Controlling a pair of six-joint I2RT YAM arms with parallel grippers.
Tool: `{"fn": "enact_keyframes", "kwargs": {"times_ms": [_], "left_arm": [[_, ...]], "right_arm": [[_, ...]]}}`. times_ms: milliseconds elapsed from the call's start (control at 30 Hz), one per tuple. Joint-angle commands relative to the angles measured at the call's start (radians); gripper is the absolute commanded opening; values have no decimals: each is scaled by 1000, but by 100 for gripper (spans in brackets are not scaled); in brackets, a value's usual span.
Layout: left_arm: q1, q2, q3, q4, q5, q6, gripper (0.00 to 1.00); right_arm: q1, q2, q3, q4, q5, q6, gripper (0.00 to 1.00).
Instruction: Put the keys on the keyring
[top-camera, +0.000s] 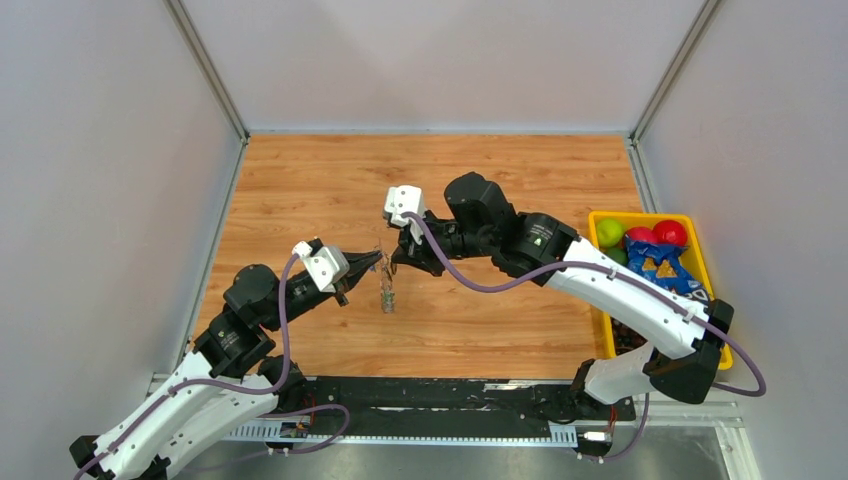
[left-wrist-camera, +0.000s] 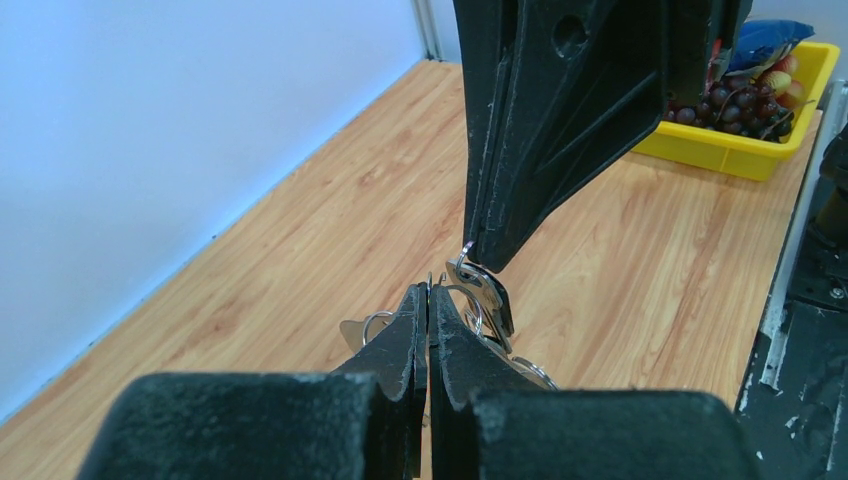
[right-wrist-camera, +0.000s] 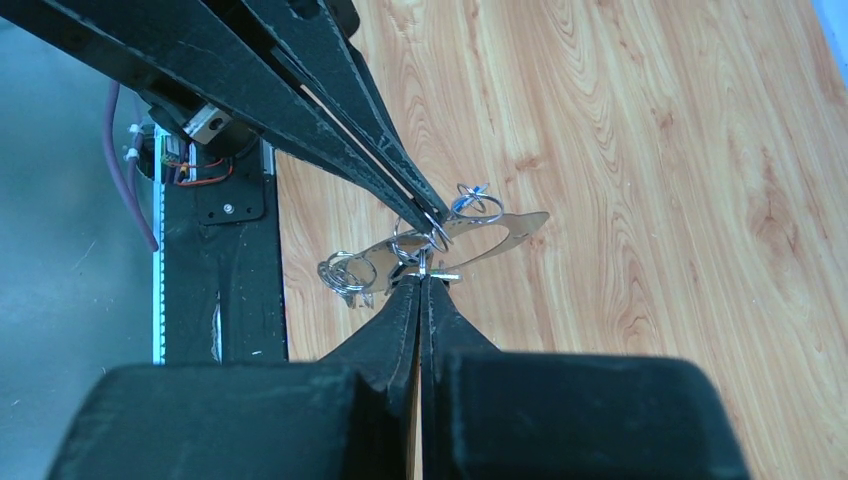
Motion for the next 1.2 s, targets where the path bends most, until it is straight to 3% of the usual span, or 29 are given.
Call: {"fn": "enact_keyframes", "kwargs": {"times_ms": [0,1167], "left_arm": [[1,-11,8,65,16,11,0],[1,-60,-5,82,99,-12,0]], "right_arm": [[21,-3,51,21,11,-37,0],[40,-4,26,63,118,-30,0]]}}
